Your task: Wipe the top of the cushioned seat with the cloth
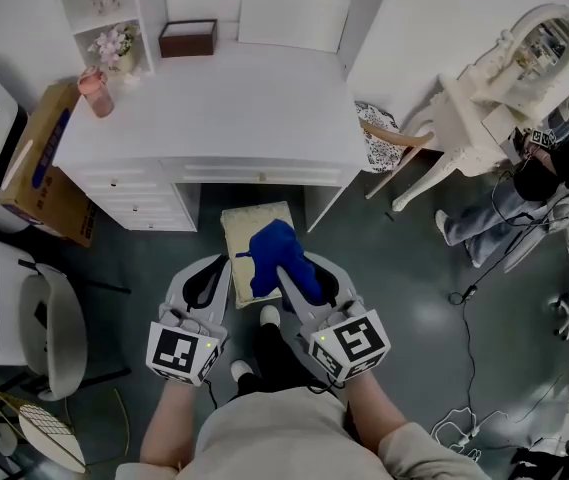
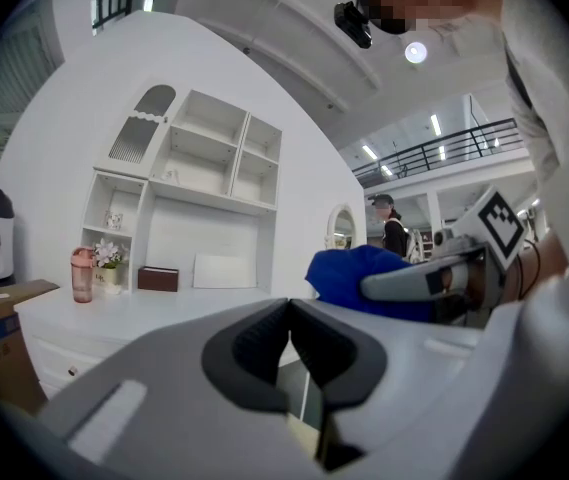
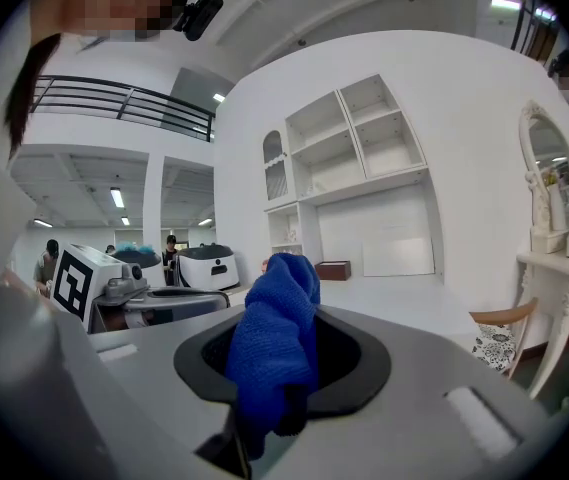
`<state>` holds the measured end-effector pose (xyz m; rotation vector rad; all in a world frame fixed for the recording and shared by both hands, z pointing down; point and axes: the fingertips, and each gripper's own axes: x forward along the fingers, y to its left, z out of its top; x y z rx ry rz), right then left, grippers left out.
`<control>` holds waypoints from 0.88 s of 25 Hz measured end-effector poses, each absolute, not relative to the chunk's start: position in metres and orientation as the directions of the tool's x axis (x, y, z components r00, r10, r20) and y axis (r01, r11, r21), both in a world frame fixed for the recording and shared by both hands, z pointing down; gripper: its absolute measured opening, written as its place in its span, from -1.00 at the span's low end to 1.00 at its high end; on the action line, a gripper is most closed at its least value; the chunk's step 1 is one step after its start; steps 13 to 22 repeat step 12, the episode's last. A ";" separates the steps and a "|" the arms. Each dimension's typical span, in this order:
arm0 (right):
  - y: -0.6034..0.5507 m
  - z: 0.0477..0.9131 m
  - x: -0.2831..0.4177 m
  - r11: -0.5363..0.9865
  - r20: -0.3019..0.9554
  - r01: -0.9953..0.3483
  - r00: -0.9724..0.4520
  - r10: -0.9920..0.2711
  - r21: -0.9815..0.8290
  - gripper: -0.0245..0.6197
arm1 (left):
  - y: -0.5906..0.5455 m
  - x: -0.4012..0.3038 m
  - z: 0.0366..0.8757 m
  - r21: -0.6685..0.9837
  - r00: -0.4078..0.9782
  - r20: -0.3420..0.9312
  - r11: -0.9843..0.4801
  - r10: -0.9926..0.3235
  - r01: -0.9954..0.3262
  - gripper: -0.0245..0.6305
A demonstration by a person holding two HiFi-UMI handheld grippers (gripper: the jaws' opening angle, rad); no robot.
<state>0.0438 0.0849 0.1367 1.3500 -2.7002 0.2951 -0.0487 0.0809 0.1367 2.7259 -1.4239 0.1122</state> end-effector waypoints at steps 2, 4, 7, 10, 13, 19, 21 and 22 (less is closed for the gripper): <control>0.086 0.133 0.045 0.585 0.181 -0.802 -0.598 -0.781 -0.122 -0.56 | 0.082 -0.048 0.134 0.020 0.570 0.091 -0.571 -0.816 -0.821 -0.96; 0.086 0.131 0.045 0.583 0.175 -0.803 -0.596 -0.783 -0.124 -0.56 | 0.083 -0.048 0.133 0.017 0.570 0.090 -0.571 -0.816 -0.821 -0.96; 0.088 0.130 0.046 0.580 0.165 -0.805 -0.594 -0.787 -0.125 -0.56 | 0.084 -0.048 0.133 0.014 0.570 0.089 -0.571 -0.817 -0.821 -0.96; 0.090 0.128 0.048 0.578 0.161 -0.807 -0.591 -0.790 -0.124 -0.56 | 0.086 -0.046 0.131 0.014 0.569 0.086 -0.570 -0.818 -0.821 -0.96; 0.092 0.126 0.050 0.576 0.160 -0.808 -0.589 -0.792 -0.122 -0.56 | 0.088 -0.045 0.129 0.014 0.568 0.085 -0.569 -0.818 -0.822 -0.96; 0.092 0.126 0.050 0.576 0.160 -0.808 -0.589 -0.792 -0.122 -0.56 | 0.088 -0.045 0.129 0.014 0.568 0.085 -0.569 -0.818 -0.822 -0.96; 0.092 0.126 0.050 0.576 0.160 -0.808 -0.589 -0.792 -0.122 -0.56 | 0.088 -0.045 0.129 0.014 0.568 0.085 -0.569 -0.818 -0.822 -0.96; 0.092 0.126 0.050 0.576 0.160 -0.808 -0.589 -0.792 -0.122 -0.56 | 0.088 -0.045 0.129 0.014 0.568 0.085 -0.569 -0.818 -0.822 -0.96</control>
